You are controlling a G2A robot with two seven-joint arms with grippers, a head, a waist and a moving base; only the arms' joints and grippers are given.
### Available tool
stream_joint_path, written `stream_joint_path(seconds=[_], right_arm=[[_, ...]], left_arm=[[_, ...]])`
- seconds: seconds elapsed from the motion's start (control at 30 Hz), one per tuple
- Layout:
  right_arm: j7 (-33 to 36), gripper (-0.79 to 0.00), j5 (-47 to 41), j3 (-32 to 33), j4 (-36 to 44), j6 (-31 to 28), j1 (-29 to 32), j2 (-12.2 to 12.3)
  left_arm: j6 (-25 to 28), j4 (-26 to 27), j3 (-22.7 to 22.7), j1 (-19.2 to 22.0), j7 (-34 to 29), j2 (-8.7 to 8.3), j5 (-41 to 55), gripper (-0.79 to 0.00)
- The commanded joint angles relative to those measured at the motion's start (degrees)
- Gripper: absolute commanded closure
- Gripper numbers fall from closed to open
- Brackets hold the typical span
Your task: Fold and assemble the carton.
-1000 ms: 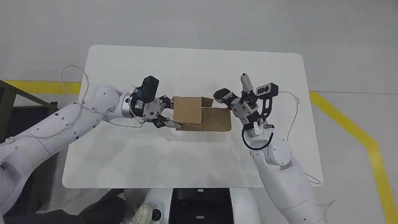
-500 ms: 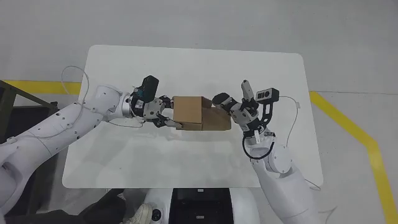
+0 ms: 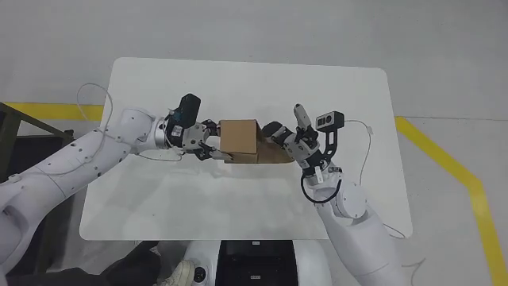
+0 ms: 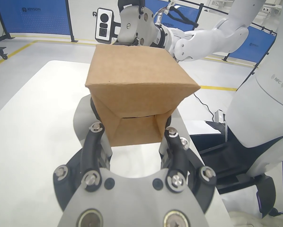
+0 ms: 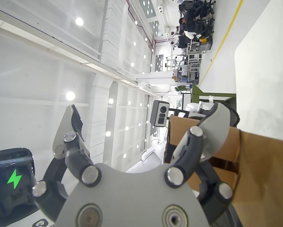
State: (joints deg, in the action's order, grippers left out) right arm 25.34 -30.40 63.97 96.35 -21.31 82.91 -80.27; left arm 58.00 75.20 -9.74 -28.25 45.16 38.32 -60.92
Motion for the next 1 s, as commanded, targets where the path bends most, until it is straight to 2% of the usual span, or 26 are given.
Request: stream_joint_path(seconds=[0.0,0.17,0.47,0.77,0.97], right_arm=[[0.7,-0.785,0.1,-0.2,0.5,0.1,0.6,0.1],[2.3,-0.785,0.6,-1.6,1.4,0.9,1.6,0.1],[2.2,-0.785,1.8,-2.8,1.6,1.2,1.0,0.1],[4.8,-0.785,3.2,2.8,7.2,0.7,5.6,1.5],[9.3,-0.785,6.5,7.3,8.0,-1.7,5.0,2.5]], left_arm=[[0.0,-0.1,0.0,0.0,-0.2,0.05,0.2,-0.443],[0.0,0.1,0.0,-0.1,-0.9,0.20,0.3,-0.489],[0.0,0.6,0.0,-0.3,-1.5,0.19,0.0,-0.465],[0.0,0.0,0.0,-0.3,-0.9,-0.15,0.1,-0.462],[0.0,0.6,0.0,-0.4,-0.3,-0.41,-0.8,-0.474]])
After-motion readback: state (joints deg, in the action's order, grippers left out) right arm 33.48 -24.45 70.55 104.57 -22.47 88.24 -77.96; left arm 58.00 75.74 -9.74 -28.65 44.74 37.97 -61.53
